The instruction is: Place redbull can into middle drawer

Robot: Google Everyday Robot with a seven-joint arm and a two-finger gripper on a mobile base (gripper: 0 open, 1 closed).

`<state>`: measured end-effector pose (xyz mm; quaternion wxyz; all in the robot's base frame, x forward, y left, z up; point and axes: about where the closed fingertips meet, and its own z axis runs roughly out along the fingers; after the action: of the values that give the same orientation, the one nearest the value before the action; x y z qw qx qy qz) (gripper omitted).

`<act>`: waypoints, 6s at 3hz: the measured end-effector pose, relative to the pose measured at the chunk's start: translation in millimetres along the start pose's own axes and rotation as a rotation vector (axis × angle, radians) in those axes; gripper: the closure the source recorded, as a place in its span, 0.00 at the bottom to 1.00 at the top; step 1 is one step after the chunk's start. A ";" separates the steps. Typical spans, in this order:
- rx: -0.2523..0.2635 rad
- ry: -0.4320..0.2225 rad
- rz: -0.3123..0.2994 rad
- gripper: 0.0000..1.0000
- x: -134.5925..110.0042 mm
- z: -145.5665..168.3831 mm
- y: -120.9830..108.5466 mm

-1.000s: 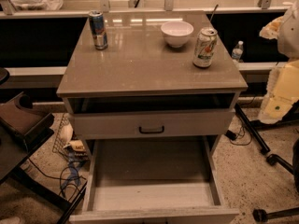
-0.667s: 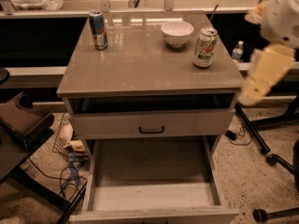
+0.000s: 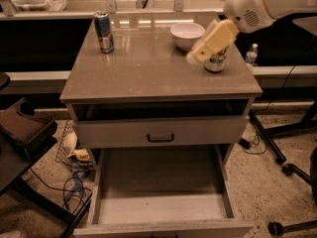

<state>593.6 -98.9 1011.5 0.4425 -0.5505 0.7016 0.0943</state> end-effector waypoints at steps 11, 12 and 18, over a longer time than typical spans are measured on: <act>0.134 -0.425 0.287 0.00 -136.4 381.9 -87.8; 0.149 -0.353 0.266 0.00 -106.2 388.2 -108.9; 0.133 -0.347 0.264 1.00 -107.9 399.0 -101.3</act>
Offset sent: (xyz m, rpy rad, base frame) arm 0.0956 0.1139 0.1006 0.7069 -0.5208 -0.1188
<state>886.9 184.5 890.0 0.5758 -0.3990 0.6855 0.1983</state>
